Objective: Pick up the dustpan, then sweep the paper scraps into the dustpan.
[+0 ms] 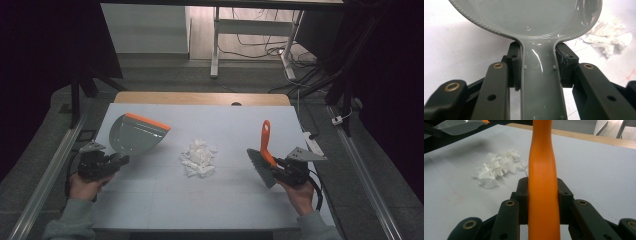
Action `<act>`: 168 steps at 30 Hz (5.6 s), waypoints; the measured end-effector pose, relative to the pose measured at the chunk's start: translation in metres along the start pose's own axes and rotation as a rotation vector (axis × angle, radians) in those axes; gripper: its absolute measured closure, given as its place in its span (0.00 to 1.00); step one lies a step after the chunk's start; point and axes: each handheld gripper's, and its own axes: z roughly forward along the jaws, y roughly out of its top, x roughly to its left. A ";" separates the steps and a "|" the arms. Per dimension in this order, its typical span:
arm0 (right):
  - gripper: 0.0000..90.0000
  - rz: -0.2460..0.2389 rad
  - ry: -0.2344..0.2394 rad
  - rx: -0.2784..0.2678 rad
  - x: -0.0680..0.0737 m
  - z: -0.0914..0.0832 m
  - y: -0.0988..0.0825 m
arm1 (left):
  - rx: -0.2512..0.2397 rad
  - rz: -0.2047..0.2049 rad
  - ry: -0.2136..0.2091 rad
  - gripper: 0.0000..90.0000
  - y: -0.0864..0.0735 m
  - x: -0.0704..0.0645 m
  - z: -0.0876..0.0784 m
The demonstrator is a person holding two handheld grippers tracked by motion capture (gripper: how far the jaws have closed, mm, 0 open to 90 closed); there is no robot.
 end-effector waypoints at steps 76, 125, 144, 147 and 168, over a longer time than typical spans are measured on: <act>0.78 -0.009 0.011 0.015 0.007 0.031 0.019 | 0.170 0.323 -0.209 0.68 -0.029 -0.027 -0.014; 0.78 -0.005 -0.024 0.030 0.007 0.151 0.084 | 0.248 0.352 -0.303 0.68 -0.038 -0.044 0.003; 0.78 -0.042 -0.047 0.102 0.010 0.179 0.084 | 0.292 0.335 -0.313 0.68 -0.042 -0.042 0.002; 0.78 -0.046 -0.046 0.114 0.011 0.184 0.082 | 0.304 0.331 -0.314 0.68 -0.042 -0.042 0.005; 0.78 -0.071 -0.034 0.156 0.022 0.204 0.077 | 0.349 0.319 -0.312 0.68 -0.039 -0.046 0.021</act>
